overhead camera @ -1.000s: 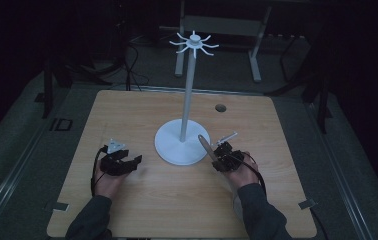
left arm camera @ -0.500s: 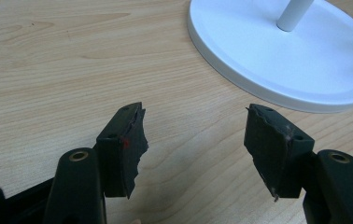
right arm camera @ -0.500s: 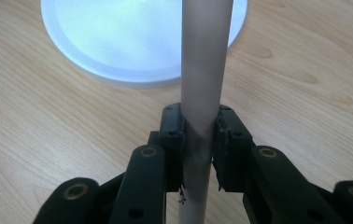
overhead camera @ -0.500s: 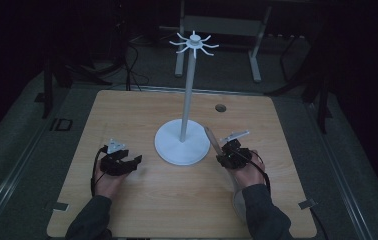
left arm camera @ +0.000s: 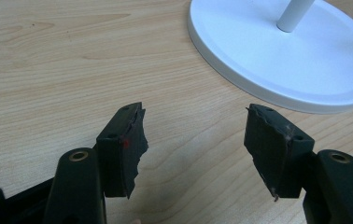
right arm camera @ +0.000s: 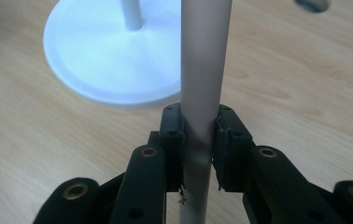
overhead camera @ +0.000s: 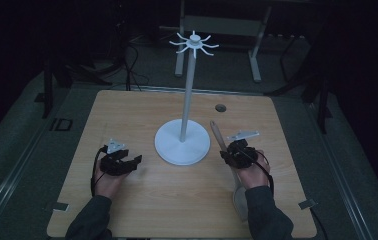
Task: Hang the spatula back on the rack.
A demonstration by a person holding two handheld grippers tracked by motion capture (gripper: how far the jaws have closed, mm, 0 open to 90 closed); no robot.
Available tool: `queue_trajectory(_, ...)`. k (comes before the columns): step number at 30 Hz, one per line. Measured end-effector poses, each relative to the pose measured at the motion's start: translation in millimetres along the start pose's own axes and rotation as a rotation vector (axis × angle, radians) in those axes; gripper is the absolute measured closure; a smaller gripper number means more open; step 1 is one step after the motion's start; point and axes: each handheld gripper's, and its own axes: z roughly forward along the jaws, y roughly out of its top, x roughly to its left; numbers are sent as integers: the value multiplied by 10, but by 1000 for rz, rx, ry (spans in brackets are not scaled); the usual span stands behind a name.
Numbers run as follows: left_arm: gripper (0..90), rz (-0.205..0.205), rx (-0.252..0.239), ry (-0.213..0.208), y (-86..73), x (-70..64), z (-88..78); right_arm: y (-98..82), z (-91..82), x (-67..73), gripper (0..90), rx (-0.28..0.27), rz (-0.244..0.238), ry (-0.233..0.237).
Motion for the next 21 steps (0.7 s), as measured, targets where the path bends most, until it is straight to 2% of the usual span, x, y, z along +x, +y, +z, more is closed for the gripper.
queue_trajectory(9,383,4,2,-1,4,-5,4,36,-114,-39,753,-62,20,-20)
queue_trajectory(21,382,4,2,-1,5,-5,6,68,-205,-41,753,-101,24,-32)
